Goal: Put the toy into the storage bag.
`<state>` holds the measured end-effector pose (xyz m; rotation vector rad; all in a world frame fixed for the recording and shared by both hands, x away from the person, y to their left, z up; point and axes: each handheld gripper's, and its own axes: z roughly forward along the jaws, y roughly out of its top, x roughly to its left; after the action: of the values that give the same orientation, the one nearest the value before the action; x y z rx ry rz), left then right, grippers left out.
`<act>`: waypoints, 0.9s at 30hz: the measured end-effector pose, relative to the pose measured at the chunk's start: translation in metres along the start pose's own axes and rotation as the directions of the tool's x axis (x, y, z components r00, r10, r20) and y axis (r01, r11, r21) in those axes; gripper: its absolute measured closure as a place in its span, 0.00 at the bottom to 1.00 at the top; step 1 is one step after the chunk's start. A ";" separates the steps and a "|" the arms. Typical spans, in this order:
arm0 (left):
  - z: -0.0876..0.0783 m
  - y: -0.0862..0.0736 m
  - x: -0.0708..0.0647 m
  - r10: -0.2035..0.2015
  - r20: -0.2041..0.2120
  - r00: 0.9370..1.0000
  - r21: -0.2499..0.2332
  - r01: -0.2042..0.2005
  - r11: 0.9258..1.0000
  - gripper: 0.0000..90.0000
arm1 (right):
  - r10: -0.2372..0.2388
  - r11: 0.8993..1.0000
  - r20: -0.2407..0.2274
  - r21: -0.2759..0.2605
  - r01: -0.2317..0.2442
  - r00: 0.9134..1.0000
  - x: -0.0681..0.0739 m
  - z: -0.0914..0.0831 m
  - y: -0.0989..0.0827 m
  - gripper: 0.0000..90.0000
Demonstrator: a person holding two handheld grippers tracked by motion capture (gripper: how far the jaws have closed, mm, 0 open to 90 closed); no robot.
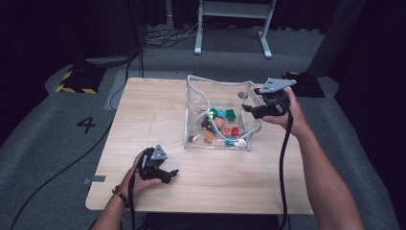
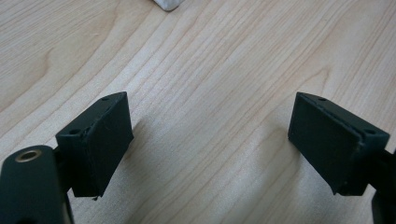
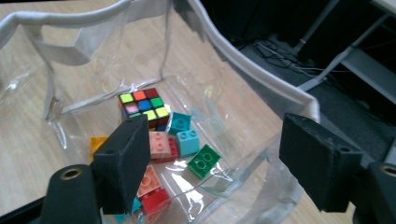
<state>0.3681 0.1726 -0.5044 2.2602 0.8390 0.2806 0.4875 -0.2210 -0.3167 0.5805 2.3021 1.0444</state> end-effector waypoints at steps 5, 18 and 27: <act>0.000 0.000 0.000 0.000 0.000 1.000 0.000 0.000 1.000 0.15 | 0.038 0.999 0.023 -0.027 -0.037 0.999 -0.003 -0.008 -0.003 0.28; 0.000 0.000 0.000 0.000 0.000 1.000 0.000 0.000 1.000 0.15 | 0.120 0.991 0.094 -0.069 -0.114 0.988 -0.017 -0.027 -0.016 0.29; 0.000 0.000 0.000 -0.001 0.000 1.000 -0.001 0.001 1.000 0.15 | 0.184 0.979 0.111 -0.110 -0.172 0.977 -0.024 -0.044 -0.026 0.29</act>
<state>0.3680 0.1725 -0.5045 2.2589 0.8402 0.2804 0.4739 -0.2747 -0.3059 0.7988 2.1096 1.1670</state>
